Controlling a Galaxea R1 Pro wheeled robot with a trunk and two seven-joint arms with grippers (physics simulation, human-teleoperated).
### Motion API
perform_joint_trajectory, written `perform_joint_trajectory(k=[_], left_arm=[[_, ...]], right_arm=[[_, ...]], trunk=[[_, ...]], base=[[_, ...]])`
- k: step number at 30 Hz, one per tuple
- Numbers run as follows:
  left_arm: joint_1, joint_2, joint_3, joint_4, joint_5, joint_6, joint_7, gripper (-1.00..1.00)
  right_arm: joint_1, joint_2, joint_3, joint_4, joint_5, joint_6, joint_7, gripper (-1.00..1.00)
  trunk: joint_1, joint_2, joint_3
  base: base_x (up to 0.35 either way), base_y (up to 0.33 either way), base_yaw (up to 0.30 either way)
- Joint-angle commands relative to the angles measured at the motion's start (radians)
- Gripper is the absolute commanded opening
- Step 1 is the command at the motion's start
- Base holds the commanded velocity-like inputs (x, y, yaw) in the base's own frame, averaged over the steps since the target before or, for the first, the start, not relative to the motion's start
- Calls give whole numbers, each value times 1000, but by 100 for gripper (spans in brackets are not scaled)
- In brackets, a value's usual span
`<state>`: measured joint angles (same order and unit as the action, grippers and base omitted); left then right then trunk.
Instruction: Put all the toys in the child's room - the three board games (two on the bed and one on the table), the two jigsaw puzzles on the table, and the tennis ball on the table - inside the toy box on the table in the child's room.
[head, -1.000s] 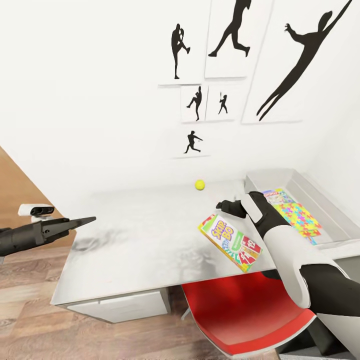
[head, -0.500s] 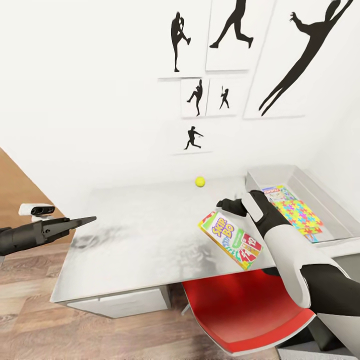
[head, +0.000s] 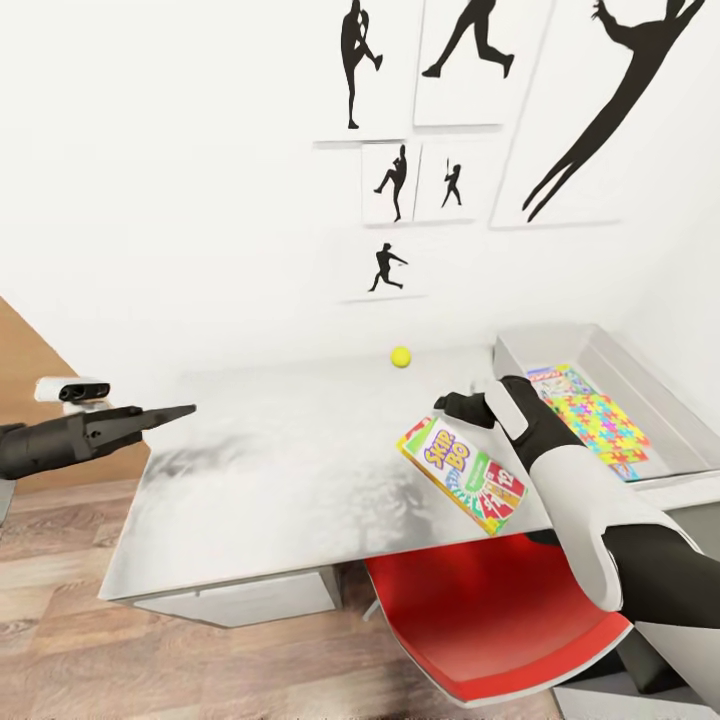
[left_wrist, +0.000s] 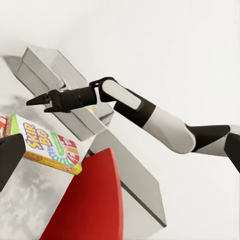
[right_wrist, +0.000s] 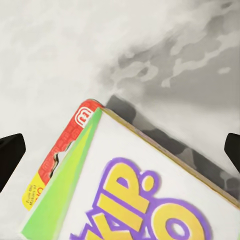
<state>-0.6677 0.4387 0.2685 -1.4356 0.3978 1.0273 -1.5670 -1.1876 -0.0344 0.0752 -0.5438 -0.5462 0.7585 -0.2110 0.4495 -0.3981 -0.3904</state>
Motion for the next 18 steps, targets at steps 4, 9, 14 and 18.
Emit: perform_joint_trajectory(k=[4, 9, 14, 18], left_arm=[[-17, 0, -28, 0, -1, 12, -4, 100], [-28, -2, -42, 0, -2, 13, -4, 100], [-30, -3, -45, 0, -2, 14, -4, 100], [-30, -3, -46, 0, -2, 14, -4, 100]], right_arm=[[-1, -2, 8, -1, -11, 2, -8, 100], [-1, -1, 9, -1, -11, 2, -8, 100], [-1, -1, 8, -1, -11, 2, -8, 100], [-1, -1, 9, -1, -11, 3, -8, 100]], trunk=[[0, -2, -8], [0, -2, -17], [0, -2, -25], [0, -2, -31]], base=[[0, 0, 0], [0, 0, 0], [0, 0, 0], [0, 0, 0]])
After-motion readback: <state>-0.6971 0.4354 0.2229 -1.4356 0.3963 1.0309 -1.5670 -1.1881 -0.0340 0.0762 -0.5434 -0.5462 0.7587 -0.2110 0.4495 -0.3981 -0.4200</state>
